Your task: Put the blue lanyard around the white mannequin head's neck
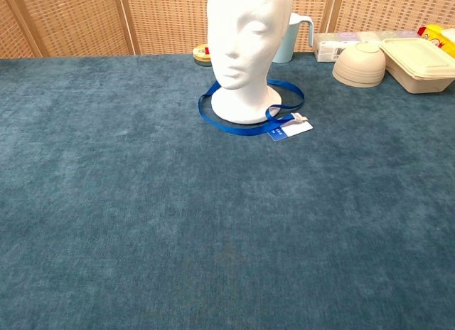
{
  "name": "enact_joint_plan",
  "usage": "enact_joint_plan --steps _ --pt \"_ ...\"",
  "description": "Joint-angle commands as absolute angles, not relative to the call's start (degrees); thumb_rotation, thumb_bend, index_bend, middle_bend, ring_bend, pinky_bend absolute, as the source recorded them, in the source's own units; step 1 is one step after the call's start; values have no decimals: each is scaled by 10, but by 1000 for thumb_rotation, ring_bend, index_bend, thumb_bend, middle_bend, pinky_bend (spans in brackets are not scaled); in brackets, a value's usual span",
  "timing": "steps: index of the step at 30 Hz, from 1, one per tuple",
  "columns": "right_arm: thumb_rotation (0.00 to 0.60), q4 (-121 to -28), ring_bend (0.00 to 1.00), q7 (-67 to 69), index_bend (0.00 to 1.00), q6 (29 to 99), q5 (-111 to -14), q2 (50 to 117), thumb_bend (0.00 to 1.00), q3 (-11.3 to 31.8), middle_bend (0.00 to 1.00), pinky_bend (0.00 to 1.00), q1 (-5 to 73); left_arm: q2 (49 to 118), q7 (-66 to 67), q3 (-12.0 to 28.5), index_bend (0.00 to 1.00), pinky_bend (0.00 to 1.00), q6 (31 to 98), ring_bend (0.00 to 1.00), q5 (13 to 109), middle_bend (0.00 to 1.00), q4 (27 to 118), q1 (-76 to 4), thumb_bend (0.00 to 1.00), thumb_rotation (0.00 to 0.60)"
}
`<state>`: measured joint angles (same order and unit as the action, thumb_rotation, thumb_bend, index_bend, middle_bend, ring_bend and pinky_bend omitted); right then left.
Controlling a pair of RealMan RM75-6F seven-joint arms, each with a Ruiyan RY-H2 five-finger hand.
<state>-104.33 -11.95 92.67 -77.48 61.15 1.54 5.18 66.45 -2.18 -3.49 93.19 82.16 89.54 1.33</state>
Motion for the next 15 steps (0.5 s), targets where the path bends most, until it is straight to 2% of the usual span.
enact_joint_plan --steps 1,15 --pt "105 -1043 910 -121 535 925 -776 613 471 17 791 994 50 663 -21 -34 458 522 931 477 825 543 898 15 188 476" --pt "109 -1037 909 -89 536 929 -797 601 471 18 792 995 21 647 -10 -22 458 520 927 469 836 543 931 23 189 480"
